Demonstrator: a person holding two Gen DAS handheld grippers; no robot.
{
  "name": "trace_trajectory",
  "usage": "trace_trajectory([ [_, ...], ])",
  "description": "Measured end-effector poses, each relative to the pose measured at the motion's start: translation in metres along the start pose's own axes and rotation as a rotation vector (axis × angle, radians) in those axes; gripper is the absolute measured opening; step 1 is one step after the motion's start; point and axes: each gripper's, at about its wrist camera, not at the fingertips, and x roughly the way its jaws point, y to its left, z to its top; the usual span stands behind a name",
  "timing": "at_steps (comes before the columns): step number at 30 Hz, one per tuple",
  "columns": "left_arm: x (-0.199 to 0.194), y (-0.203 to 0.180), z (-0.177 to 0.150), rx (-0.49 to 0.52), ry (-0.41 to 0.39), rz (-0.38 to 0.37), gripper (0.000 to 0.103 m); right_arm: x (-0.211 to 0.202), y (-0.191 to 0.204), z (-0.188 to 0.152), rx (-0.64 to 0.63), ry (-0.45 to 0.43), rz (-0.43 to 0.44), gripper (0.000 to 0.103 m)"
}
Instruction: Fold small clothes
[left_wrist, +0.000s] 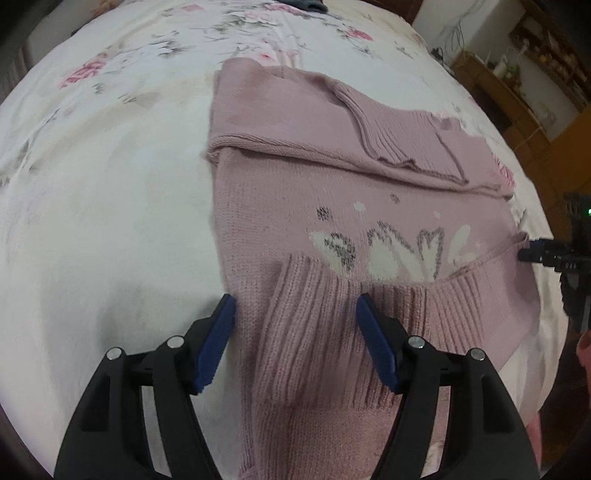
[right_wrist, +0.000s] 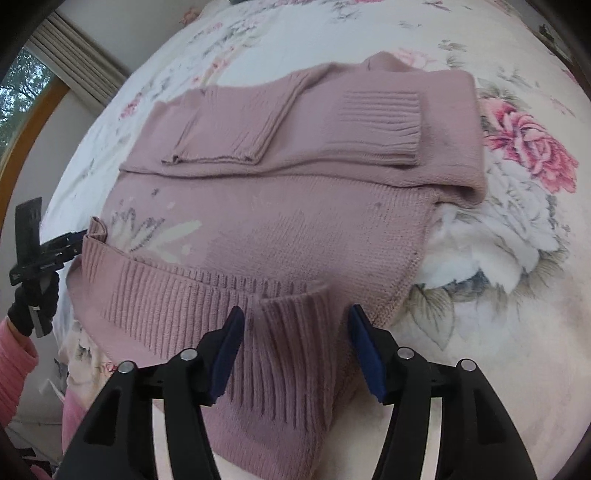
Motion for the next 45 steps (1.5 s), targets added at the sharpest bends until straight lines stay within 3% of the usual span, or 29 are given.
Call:
trace_trajectory([
  [5,-0.012,-0.009,0.000,0.018,-0.042,0.019,0.056,-0.004,0.007,-0.005,-0.030,-0.005,0.039,0.020],
  [13,-0.025,-0.019,0.002,0.052,-0.083,0.045,0.056,-0.007,0.000,-0.010,-0.009,0.007,0.054,0.024],
  [18,-0.048,-0.025,0.000,0.085,-0.158,-0.018,0.058,-0.006,-0.002,-0.012,0.002,0.005,0.071,0.029],
  [25,-0.006,-0.026,0.002,0.119,-0.011,-0.047,0.068,-0.002,-0.002,-0.010,0.010,0.012,0.080,0.032],
  [30,0.002,-0.026,0.001,0.127,-0.001,-0.039,0.068,-0.002,0.000,-0.011,-0.011,0.010,0.071,0.032],
  [31,0.001,-0.026,0.000,0.132,-0.003,-0.035,0.067,-0.002,0.001,-0.011,-0.015,0.009,0.068,0.030],
  [35,-0.004,-0.024,-0.003,0.118,-0.006,-0.069,0.041,-0.006,0.004,-0.015,-0.022,-0.007,0.084,0.020],
  [38,-0.008,-0.025,-0.003,0.118,-0.012,-0.073,0.039,-0.009,0.004,-0.018,-0.017,-0.017,0.098,0.019],
  [40,-0.006,-0.026,-0.003,0.132,-0.009,-0.064,0.042,-0.009,0.002,-0.019,-0.009,-0.016,0.100,0.019],
  [45,0.007,-0.022,0.001,0.118,0.020,-0.051,0.064,-0.003,-0.001,-0.021,0.012,0.002,0.100,0.023],
])
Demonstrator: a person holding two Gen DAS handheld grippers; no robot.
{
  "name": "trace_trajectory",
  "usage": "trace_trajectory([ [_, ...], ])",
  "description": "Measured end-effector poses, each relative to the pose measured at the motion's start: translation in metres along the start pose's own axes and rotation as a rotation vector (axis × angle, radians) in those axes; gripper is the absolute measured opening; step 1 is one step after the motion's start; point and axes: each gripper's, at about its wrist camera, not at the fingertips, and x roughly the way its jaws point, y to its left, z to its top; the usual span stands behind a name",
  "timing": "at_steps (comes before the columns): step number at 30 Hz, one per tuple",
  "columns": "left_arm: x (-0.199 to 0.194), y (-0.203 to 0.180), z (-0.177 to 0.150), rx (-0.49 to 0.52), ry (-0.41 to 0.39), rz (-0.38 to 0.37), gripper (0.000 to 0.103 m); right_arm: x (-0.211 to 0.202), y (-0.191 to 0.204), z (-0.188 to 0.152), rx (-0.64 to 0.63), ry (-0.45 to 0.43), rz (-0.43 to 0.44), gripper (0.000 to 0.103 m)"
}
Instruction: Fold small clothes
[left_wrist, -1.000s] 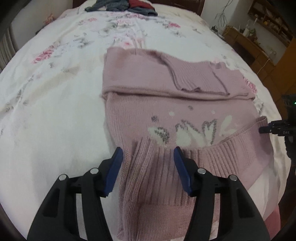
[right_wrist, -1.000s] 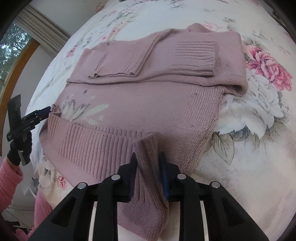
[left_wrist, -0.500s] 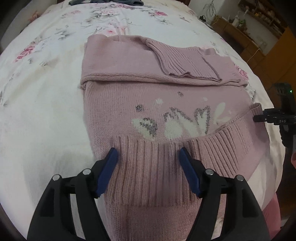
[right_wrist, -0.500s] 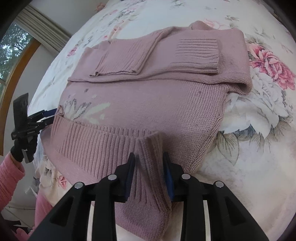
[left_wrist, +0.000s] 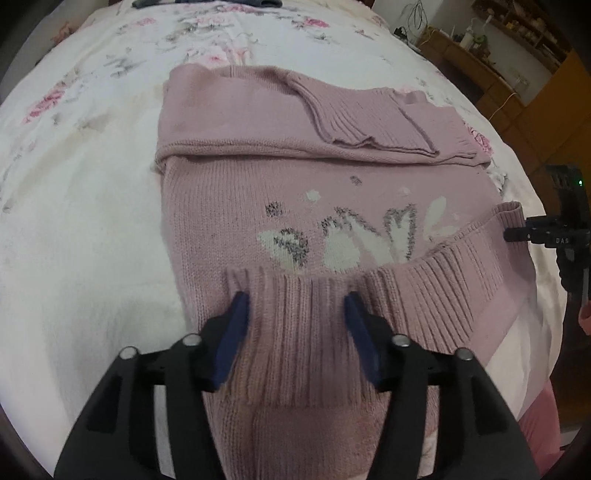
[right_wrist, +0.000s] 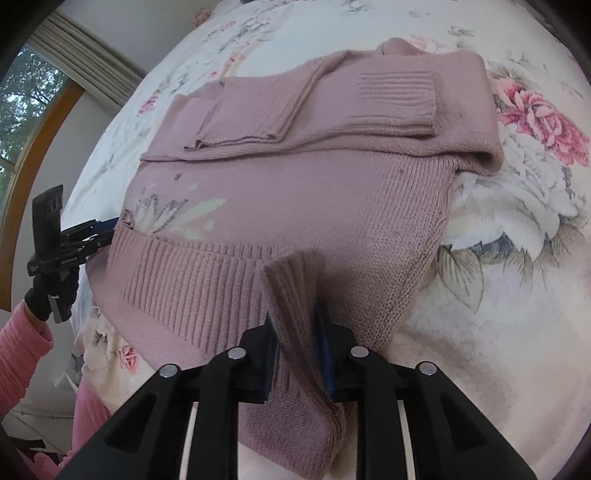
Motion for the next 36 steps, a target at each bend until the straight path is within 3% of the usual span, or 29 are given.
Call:
trace_trajectory([
  [5,0.001,0.000,0.000,-0.008,-0.002,-0.004,0.064,0.002,0.000,0.000,0.003,0.000,0.006,0.023],
  [7,0.001,-0.001,-0.001,-0.014,-0.004,0.008,0.055,0.003,-0.001,-0.001,0.005,-0.001,0.006,0.023],
  [10,-0.003,0.000,-0.003,-0.031,-0.009,0.020,0.033,0.003,0.002,-0.002,0.002,-0.008,0.002,0.020],
  [11,-0.005,0.001,-0.003,-0.041,-0.011,0.015,0.022,0.002,0.003,-0.003,0.001,-0.010,0.002,0.017],
  [13,-0.012,-0.001,-0.004,-0.056,-0.031,-0.008,0.017,-0.002,0.004,-0.005,0.002,-0.021,0.003,0.014],
  [22,-0.060,-0.017,-0.003,-0.067,-0.166,-0.015,0.015,-0.043,0.016,-0.013,0.014,-0.126,0.043,0.011],
  [28,-0.086,-0.026,0.033,-0.058,-0.271,0.006,0.015,-0.074,0.018,0.008,0.029,-0.199,0.055,0.010],
  [36,-0.098,-0.028,0.099,-0.040,-0.398,0.076,0.015,-0.102,0.012,0.066,0.045,-0.301,-0.016,0.010],
])
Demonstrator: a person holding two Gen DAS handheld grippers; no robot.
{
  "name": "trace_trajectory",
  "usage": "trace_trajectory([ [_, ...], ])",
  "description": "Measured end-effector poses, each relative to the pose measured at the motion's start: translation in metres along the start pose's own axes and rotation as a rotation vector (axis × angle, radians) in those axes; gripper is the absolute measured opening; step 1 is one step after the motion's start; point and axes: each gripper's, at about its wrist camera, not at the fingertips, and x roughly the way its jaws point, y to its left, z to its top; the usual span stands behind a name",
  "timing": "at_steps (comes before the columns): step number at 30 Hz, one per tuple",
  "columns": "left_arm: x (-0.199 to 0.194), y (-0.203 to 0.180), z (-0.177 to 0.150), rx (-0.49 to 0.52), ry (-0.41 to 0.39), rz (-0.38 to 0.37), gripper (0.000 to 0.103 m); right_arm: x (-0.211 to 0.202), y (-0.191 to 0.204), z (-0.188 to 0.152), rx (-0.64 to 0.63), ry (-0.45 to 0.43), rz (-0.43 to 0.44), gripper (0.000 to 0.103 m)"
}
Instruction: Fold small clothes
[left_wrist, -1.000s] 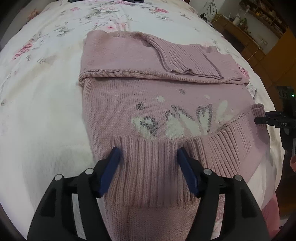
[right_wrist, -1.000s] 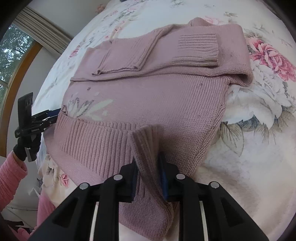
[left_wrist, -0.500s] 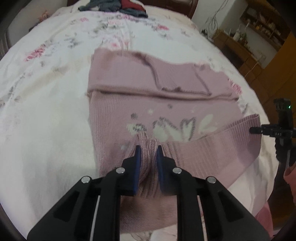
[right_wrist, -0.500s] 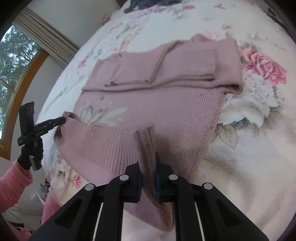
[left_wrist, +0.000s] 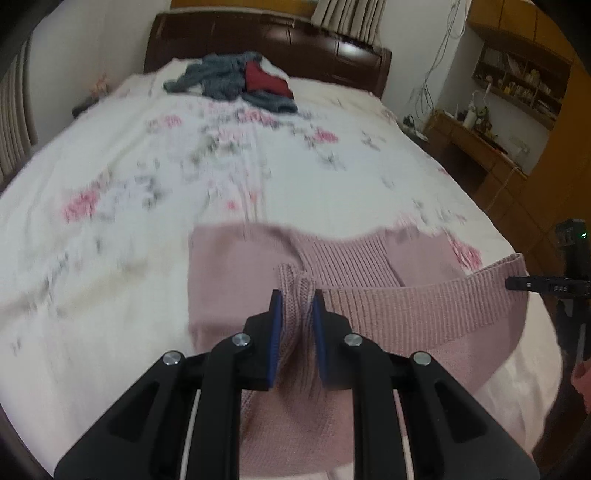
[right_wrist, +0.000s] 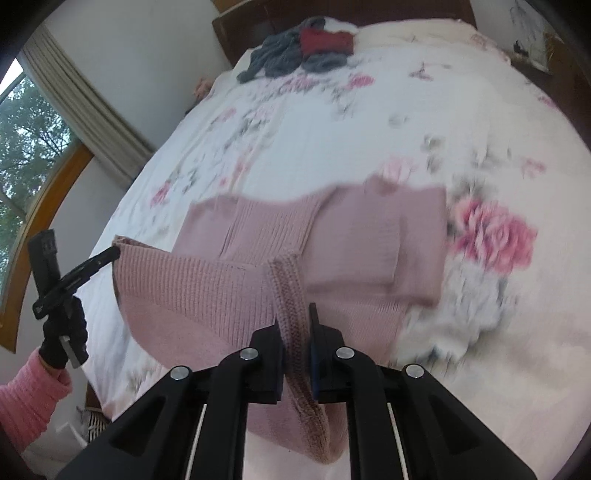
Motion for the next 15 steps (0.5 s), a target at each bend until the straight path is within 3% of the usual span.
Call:
trace_trajectory([
  [7,0.045,0.007,0.052,-0.013,-0.059,0.054,0.015,0.021,-0.018,0.059,0.062,-0.058,-0.078,0.010],
  [15,0.117,0.016,0.065,0.018,0.003,0.130,0.015,0.078,-0.042,0.102,0.094,-0.036,-0.152,0.010],
])
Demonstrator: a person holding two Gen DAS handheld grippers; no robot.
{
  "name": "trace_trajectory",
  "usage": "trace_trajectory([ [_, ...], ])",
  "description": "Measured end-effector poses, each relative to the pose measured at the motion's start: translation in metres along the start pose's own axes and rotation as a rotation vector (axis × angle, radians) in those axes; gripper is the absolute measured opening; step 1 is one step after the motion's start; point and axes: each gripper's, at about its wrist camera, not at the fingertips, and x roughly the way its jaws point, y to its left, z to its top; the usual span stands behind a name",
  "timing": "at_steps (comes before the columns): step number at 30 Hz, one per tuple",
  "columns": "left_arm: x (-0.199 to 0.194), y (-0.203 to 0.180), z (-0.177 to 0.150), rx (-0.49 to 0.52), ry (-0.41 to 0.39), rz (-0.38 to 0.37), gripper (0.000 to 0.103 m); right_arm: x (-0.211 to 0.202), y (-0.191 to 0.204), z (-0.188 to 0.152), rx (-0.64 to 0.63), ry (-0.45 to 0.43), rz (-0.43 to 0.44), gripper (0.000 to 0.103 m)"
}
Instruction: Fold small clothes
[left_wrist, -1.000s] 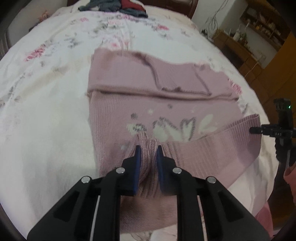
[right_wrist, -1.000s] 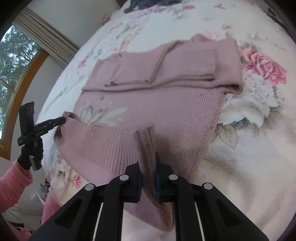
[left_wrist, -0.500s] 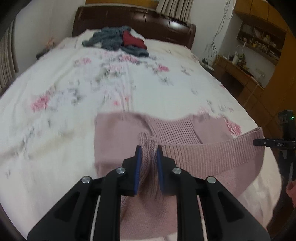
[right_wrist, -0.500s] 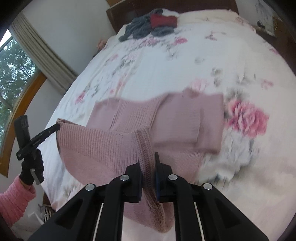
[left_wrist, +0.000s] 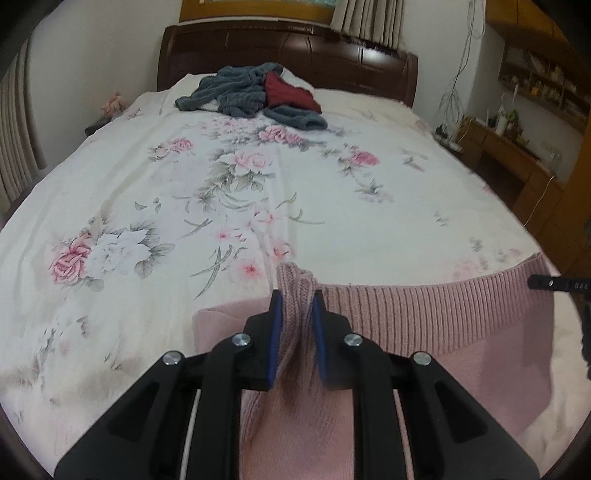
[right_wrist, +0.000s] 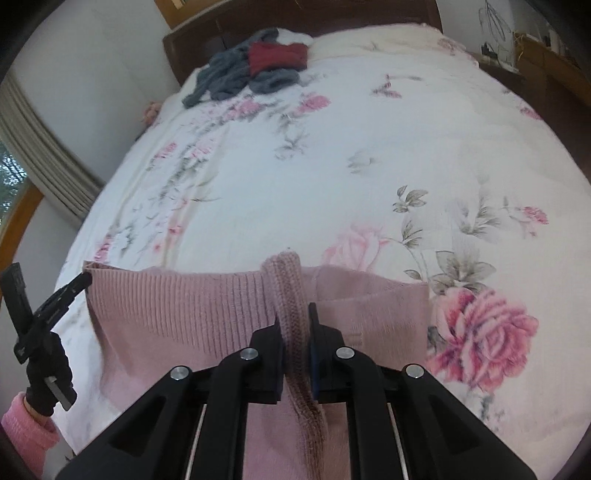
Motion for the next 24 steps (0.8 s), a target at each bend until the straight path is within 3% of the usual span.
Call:
trace_trajectory([
  [7,0.052,0.010,-0.012,-0.010,0.099,0.052,0.016,0.049,-0.012,0.003,0.009,0.066,-0.055,0.010],
  [12,0.076,0.019,-0.017,-0.022,0.170,0.112,0.024,0.072,-0.023,0.001,0.023,0.107,-0.086,0.011],
  [15,0.071,0.030,-0.015,-0.073,0.158,0.116,0.032,0.070,-0.027,-0.001,0.028,0.100,-0.094,0.020],
  [17,0.064,0.043,-0.014,-0.127,0.157,0.150,0.030,0.063,-0.029,-0.003,0.028,0.079,-0.101,0.022],
  [19,0.053,0.052,-0.015,-0.173,0.153,0.130,0.028,0.052,-0.034,-0.007,0.036,0.068,-0.101,0.022],
  [24,0.007,0.040,-0.034,-0.120,0.139,0.074,0.030,0.008,-0.042,-0.040,0.064,0.079,0.008,0.034],
])
